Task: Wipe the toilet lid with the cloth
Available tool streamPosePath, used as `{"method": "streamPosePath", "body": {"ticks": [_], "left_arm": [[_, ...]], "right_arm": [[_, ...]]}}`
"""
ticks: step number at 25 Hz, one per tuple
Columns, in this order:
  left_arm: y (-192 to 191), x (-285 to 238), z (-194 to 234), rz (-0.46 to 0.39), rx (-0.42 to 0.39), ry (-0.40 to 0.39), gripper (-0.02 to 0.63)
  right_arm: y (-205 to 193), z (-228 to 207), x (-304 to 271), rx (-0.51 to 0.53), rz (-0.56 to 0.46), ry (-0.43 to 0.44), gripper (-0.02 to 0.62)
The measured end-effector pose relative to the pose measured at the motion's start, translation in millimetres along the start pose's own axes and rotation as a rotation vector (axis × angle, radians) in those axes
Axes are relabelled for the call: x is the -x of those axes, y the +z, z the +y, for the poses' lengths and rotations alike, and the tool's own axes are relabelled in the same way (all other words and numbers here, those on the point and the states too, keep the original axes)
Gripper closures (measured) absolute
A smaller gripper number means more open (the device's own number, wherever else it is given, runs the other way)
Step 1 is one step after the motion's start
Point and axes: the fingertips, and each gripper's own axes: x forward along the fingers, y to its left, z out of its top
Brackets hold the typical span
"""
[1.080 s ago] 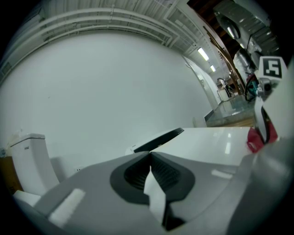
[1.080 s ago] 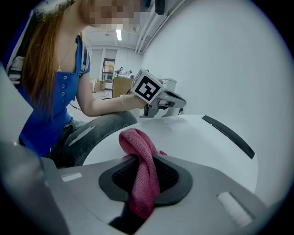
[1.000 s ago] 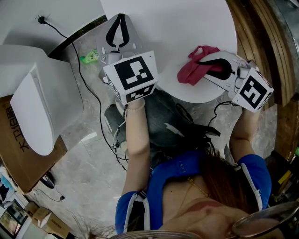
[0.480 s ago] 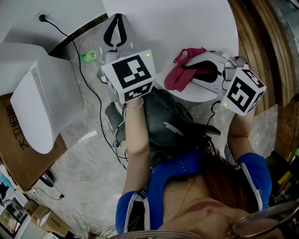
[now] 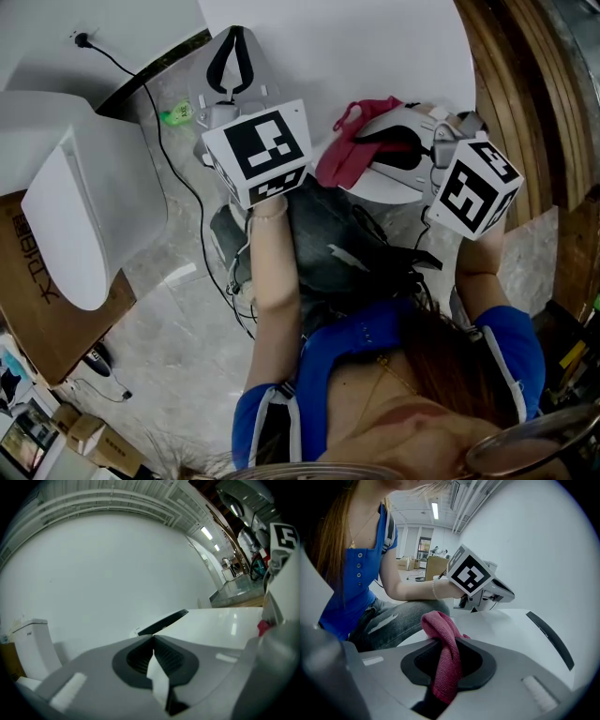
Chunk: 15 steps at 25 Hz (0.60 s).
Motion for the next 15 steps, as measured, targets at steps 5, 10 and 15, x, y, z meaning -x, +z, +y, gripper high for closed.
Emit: {"method": "streamPosePath", "body": {"ticks": [5,10,15], "left_arm": [[1.5,-1.7,-4.5,-0.004,-0.003,-0.009,0.603],[2.9,-3.5,-7.8,-0.003,-0.005,-0.017,0.603],[2.3,-3.9,-8.7,-0.002,-0.004,-0.02,0.603]], "right_arm": [[0.3,0.4,-1.4,-0.012,-0.003,-0.021,0.522],[-0.3,0.6,-0.8,-0.014,-0.002,-0.026,0.522],[1.2,10.6,0.4,-0.011,-0.004,-0.021,0.522]]}}
